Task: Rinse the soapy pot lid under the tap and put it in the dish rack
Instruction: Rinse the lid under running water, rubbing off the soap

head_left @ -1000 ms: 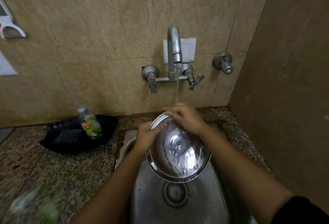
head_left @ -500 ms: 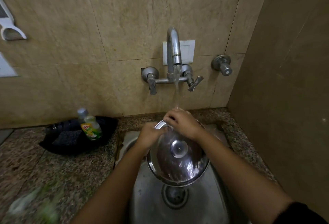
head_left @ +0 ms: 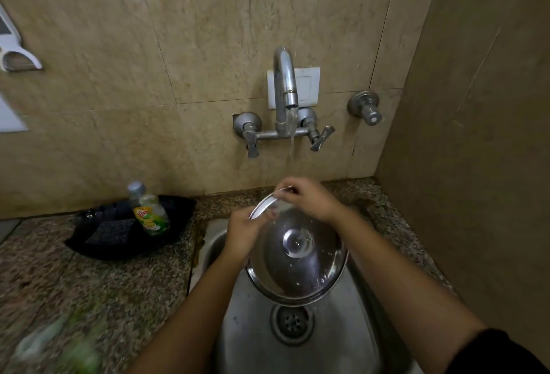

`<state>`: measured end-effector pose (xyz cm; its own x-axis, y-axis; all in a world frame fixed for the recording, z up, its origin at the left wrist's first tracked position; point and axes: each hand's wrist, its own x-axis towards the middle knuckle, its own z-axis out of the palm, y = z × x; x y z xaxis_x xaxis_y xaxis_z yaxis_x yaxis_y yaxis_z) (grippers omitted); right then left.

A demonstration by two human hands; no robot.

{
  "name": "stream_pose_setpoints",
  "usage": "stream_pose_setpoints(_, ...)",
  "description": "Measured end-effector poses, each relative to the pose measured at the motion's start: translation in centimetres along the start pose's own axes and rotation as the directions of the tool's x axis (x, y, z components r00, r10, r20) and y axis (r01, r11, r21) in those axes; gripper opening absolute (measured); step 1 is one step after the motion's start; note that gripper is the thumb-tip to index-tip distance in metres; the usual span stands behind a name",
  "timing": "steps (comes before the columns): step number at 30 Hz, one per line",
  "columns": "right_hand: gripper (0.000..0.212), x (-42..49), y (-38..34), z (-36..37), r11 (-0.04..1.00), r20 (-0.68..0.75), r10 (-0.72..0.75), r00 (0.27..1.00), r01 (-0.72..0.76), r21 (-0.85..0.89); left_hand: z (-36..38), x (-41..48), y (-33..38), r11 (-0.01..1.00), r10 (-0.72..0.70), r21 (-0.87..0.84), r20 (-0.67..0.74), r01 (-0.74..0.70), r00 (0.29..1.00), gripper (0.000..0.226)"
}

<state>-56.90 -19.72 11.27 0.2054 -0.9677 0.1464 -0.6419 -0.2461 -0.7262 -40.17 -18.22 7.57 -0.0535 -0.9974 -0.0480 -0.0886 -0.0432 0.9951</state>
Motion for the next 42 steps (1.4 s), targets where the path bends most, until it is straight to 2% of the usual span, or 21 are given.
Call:
stream_pose_setpoints(2,0.024,-0.5,1.7,-1.2,0.963,-0.113,0.183,0.977,-0.155,0.221,-0.7,-0.5,-0.3,0.984,-0.089,-0.157,-0.048,0.080,0.995,0.013)
stream_pose_setpoints(3,0.028,-0.7,2.5,-1.4,0.947,-0.162,0.239,0.957,-0.194,0.255,-1.0,-0.7,-0.3,0.970,-0.120,-0.217,-0.043,0.108,0.992,0.015)
stream_pose_setpoints(5,0.030,-0.6,2.7,-1.2,0.958,-0.201,0.242,0.949,-0.201,0.202,-1.4,-0.7,0.2,0.968,-0.137,-0.214,0.002,0.134,0.991,0.015)
stream_pose_setpoints(6,0.029,-0.3,2.1,-0.9,0.969,-0.178,0.218,0.960,-0.191,0.157,-1.5,-0.4,0.5,0.979,-0.130,-0.153,0.048,0.136,0.990,0.015)
stream_pose_setpoints(8,0.028,0.4,0.3,0.0,0.986,-0.069,0.161,0.985,-0.157,0.053,-1.5,0.3,1.5,0.996,-0.093,0.019,0.168,0.091,0.981,0.018)
stream_pose_setpoints(10,0.027,0.8,-0.9,0.9,0.994,0.038,0.096,0.995,-0.094,-0.054,-1.1,1.0,2.0,0.996,-0.072,0.076,0.233,0.056,0.970,0.019)
stream_pose_setpoints(12,0.028,0.8,-0.4,0.8,0.996,-0.026,0.089,0.996,-0.088,0.032,-1.0,1.3,1.8,0.998,-0.047,0.051,0.194,0.038,0.980,0.010)
stream_pose_setpoints(15,0.035,-0.2,2.1,-0.6,0.934,-0.161,0.267,0.950,-0.215,0.284,-1.6,1.0,0.8,0.997,-0.063,-0.046,0.083,0.067,0.995,0.010)
stream_pose_setpoints(17,0.038,-0.7,2.7,-0.9,0.930,-0.169,0.306,0.937,-0.256,0.264,-1.7,0.7,0.4,0.989,-0.106,-0.100,0.051,0.110,0.993,0.013)
stream_pose_setpoints(22,0.037,0.7,-0.3,0.9,0.987,-0.017,0.159,0.987,-0.159,0.021,-0.3,0.4,0.7,0.998,-0.029,-0.059,0.096,0.035,0.995,0.016)
stream_pose_setpoints(25,0.037,0.6,0.7,-0.4,0.961,-0.061,0.192,0.979,-0.175,0.215,-0.8,-0.2,0.5,0.996,-0.043,-0.078,0.008,0.043,0.999,0.015)
stream_pose_setpoints(28,0.039,-0.4,2.5,-1.3,0.901,-0.177,0.305,0.936,-0.223,0.372,-1.7,-0.7,-0.1,0.961,-0.099,-0.262,-0.016,0.092,0.995,0.007)
stream_pose_setpoints(30,0.035,-0.3,2.4,-0.9,0.927,-0.198,0.279,0.940,-0.210,0.311,-2.1,-0.3,0.2,0.969,-0.113,-0.213,0.054,0.122,0.992,0.006)
stream_pose_setpoints(33,0.028,1.0,0.1,0.3,0.979,-0.009,0.161,0.987,-0.158,0.125,-1.9,0.7,1.1,0.997,-0.066,-0.025,0.242,0.074,0.968,0.017)
stream_pose_setpoints(35,0.033,1.6,-0.8,1.0,0.989,0.059,0.138,0.989,-0.140,0.043,-1.5,1.2,1.4,0.999,-0.043,-0.002,0.280,0.045,0.959,0.018)
stream_pose_setpoints(36,0.039,1.6,-0.7,0.8,0.988,0.025,0.148,0.989,-0.149,0.049,-1.4,1.1,1.4,0.999,-0.034,-0.010,0.261,0.038,0.965,0.017)
stream_pose_setpoints(38,0.044,0.7,0.5,-0.1,0.965,-0.100,0.221,0.970,-0.203,0.167,-1.6,0.6,0.7,0.997,-0.032,-0.065,0.171,0.044,0.985,0.013)
stream_pose_setpoints(40,0.042,-0.4,2.3,-0.9,0.908,-0.215,0.353,0.911,-0.277,0.314,-2.2,0.0,0.1,0.979,-0.097,-0.169,0.085,0.111,0.992,0.014)
stream_pose_setpoints(42,0.042,-1.0,3.1,-0.9,0.873,-0.255,0.438,0.862,-0.340,0.349,-2.8,-0.2,-0.1,0.957,-0.165,-0.221,0.113,0.187,0.980,0.024)
